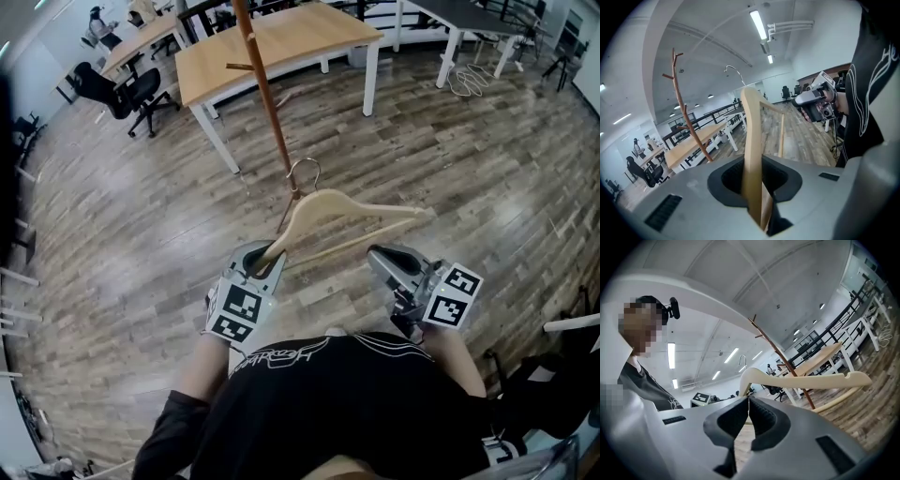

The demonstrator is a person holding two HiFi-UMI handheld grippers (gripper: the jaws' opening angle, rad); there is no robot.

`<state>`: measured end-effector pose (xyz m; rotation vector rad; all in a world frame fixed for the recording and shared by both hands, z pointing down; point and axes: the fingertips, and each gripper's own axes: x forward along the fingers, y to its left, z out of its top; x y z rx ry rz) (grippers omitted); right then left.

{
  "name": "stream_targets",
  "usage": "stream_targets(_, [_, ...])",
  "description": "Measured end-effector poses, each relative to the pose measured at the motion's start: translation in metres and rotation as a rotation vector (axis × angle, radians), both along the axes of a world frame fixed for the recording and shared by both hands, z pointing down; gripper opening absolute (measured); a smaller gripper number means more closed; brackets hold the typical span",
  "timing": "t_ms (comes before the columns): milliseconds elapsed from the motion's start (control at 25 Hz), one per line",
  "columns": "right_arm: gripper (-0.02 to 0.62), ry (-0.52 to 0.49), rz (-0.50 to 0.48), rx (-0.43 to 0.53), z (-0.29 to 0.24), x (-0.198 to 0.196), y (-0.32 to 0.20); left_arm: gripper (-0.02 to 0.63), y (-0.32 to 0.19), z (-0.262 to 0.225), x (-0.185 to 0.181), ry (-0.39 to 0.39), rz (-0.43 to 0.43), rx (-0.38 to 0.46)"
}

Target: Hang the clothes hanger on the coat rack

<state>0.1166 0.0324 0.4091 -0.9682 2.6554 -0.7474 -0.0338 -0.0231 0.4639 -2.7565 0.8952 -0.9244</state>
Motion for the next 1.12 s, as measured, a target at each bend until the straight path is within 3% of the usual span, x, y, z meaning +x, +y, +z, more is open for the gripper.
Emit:
stream_targets(680, [0.040, 0.051, 0.008, 0.032, 0.000, 0.012, -0.065, 0.064, -0.077, -0.015, 0.015, 0.063, 0.013, 0.064])
stream_targets(1120, [0.040, 0.062, 0.038, 0.010, -0.008, 0.007, -0.178, 0.064, -0.201, -0.029, 0.012, 0.073, 0.033, 0.073])
